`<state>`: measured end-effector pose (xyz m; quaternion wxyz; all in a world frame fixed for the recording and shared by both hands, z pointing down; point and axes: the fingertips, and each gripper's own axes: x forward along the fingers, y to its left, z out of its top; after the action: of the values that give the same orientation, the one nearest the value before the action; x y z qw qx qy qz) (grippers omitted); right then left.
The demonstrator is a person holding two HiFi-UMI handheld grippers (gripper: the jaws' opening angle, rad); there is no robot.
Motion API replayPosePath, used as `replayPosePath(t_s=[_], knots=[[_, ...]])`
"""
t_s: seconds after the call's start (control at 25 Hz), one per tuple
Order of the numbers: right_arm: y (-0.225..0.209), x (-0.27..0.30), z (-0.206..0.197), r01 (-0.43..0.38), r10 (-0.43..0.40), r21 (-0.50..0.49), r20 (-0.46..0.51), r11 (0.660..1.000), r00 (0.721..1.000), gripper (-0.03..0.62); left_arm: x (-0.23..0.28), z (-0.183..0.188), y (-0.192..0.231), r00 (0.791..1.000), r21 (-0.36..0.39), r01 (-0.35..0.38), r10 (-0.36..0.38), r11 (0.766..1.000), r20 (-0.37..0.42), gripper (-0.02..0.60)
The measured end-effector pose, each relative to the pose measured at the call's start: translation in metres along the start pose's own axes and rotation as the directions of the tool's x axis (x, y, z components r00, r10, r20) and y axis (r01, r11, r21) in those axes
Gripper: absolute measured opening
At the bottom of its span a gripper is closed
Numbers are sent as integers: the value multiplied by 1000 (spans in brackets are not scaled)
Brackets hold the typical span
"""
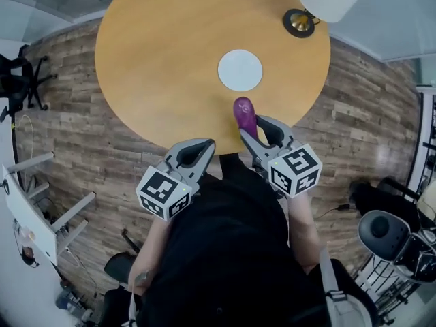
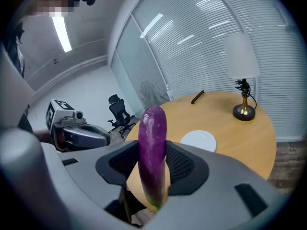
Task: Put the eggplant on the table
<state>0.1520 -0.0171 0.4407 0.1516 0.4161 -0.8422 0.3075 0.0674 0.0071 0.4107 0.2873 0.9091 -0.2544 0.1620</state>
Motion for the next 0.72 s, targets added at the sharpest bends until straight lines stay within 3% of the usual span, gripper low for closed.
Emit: replayPosePath(t_s=[0.28, 0.72], knots=[[-22, 44, 8, 15, -16, -17, -73, 1000, 997, 187, -35, -11, 22, 995, -80, -96, 98, 992, 18, 11], [-87, 112, -4, 127, -138, -85, -153, 988, 978, 187, -48, -17, 30, 997, -89, -71, 70, 993, -14, 11]])
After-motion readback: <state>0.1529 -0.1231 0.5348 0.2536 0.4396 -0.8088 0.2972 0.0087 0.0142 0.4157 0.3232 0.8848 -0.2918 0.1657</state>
